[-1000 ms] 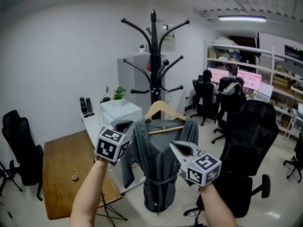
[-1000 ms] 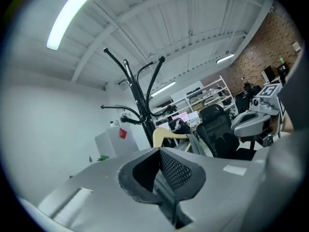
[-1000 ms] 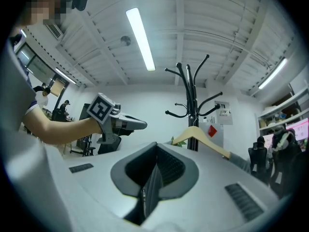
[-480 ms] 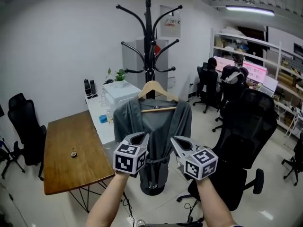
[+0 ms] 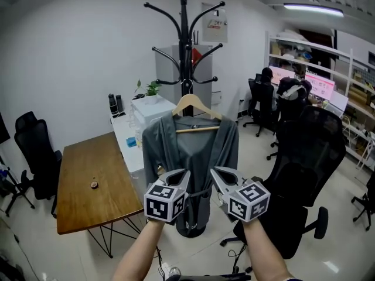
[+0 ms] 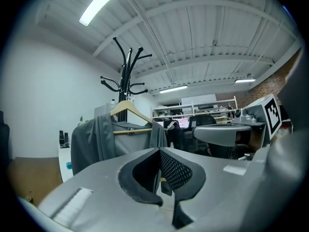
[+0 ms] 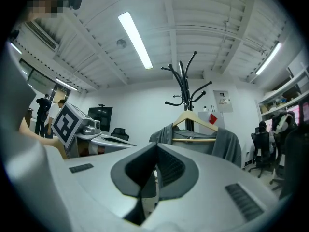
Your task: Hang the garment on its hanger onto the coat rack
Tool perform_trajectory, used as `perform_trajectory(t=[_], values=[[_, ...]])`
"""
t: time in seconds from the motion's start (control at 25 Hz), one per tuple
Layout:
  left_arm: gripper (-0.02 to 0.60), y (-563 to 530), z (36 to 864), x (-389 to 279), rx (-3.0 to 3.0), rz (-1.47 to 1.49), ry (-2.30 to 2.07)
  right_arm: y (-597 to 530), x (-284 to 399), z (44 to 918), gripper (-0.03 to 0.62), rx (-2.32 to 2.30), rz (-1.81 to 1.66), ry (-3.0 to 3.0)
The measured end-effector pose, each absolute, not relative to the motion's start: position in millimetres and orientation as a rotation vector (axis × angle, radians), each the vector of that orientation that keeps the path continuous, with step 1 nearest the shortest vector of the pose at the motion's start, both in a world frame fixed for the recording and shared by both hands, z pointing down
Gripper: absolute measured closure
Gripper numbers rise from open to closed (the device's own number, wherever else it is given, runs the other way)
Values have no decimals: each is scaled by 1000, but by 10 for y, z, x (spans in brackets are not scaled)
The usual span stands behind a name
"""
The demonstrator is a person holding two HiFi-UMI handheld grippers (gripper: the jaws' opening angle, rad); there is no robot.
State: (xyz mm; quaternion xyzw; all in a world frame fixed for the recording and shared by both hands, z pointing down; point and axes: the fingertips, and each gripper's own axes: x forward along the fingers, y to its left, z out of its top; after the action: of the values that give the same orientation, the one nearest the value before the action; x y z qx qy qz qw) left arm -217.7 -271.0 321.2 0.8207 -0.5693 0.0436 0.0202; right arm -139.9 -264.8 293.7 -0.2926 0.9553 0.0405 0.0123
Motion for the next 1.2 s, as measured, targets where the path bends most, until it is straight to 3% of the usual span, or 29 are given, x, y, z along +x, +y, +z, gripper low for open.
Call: perform_trajectory(t=[1.2], values=[[574,-2688,3276,-2112,2511,147,-1800,-2681,-1403,3047,594,-849,108,3017]])
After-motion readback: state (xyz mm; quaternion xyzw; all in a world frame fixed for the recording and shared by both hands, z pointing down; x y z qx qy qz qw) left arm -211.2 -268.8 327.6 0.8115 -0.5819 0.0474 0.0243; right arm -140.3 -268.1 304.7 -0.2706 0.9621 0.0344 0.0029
